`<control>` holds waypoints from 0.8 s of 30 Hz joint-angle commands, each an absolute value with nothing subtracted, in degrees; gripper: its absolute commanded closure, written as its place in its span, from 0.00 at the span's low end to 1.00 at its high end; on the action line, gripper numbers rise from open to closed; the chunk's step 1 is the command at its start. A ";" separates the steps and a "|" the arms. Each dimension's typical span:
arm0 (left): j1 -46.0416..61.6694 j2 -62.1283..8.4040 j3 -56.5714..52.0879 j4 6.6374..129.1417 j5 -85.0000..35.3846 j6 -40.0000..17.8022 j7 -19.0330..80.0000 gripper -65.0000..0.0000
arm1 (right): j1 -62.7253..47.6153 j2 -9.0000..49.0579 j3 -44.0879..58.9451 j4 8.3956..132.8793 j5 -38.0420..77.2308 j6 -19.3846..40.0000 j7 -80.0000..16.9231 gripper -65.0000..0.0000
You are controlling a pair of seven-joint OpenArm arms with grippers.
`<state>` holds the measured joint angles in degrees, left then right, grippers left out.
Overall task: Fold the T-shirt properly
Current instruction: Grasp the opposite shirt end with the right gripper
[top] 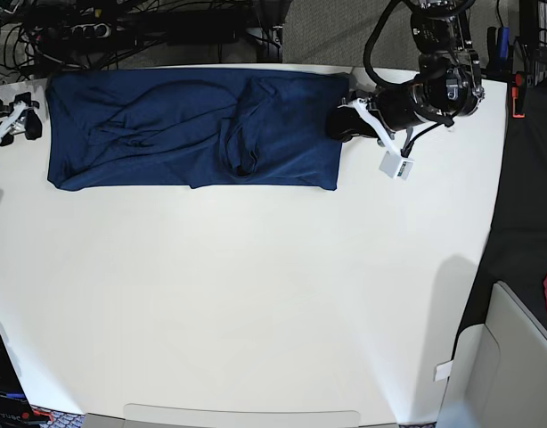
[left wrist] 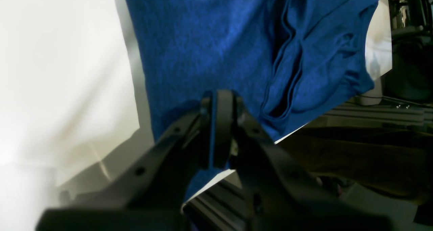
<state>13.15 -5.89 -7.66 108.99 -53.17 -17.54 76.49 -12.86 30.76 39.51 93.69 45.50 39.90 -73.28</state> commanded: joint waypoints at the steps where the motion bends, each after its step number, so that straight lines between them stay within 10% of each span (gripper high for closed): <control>1: 12.79 -6.11 -7.87 109.85 -54.73 -17.54 76.35 1.00 | -11.56 32.13 38.73 93.14 46.20 40.00 -72.66 0.43; 24: 12.70 -6.11 -7.52 109.85 -54.73 -17.54 76.35 1.00 | -5.41 22.20 33.89 84.79 46.46 40.00 -77.41 0.43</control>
